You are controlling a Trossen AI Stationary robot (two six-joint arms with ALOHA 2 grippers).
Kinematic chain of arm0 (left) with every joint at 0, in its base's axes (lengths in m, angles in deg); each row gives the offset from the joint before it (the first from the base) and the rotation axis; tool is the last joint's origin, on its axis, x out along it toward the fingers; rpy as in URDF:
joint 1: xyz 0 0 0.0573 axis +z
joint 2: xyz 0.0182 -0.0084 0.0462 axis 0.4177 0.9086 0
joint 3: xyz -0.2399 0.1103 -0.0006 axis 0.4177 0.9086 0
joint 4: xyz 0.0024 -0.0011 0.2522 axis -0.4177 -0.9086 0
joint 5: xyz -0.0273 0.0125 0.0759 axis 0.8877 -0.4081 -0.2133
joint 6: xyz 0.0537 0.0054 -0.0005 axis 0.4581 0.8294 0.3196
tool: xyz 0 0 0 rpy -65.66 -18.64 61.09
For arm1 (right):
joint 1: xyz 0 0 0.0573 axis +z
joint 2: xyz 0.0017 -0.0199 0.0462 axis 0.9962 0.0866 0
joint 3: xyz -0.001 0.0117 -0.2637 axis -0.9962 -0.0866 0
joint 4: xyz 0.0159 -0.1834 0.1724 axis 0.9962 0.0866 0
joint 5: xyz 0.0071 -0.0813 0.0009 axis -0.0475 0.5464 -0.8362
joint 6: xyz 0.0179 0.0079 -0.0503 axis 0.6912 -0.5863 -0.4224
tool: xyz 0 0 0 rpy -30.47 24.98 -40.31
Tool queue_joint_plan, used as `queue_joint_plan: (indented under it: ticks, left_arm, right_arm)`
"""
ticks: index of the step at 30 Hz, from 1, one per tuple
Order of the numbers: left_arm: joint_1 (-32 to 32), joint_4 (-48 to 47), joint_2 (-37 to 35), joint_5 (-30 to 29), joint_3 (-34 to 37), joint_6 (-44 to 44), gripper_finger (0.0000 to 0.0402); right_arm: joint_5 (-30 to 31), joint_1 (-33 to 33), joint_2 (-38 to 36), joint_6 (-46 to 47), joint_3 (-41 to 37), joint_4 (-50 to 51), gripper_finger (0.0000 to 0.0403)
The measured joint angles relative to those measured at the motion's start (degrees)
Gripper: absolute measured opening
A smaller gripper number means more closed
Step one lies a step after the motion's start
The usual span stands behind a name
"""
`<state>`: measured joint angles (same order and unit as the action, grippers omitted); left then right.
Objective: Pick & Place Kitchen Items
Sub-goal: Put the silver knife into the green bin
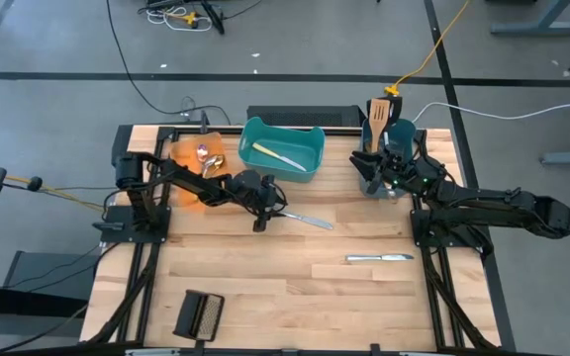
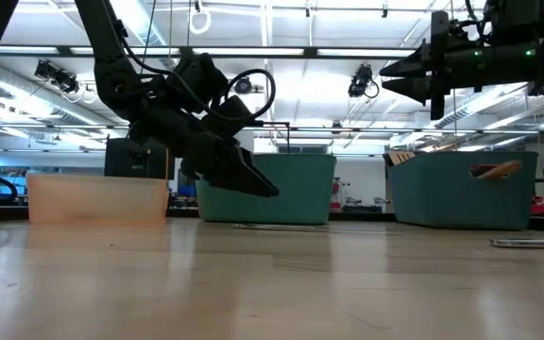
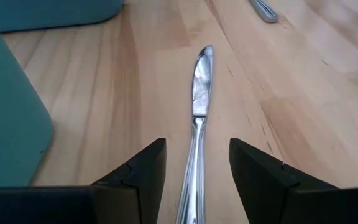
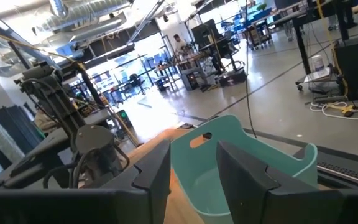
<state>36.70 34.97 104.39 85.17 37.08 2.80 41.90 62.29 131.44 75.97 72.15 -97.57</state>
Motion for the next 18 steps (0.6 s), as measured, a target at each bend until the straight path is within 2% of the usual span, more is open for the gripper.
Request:
queue_joint_plan:
  ticks: [18]
  left_arm:
    - [0.4, 0.5, 0.0, 1.1, 0.0, -0.5, 0.0181]
  right_arm:
    - [0.4, 0.0, 0.0, -0.8, 0.0, 0.0, 0.0141]
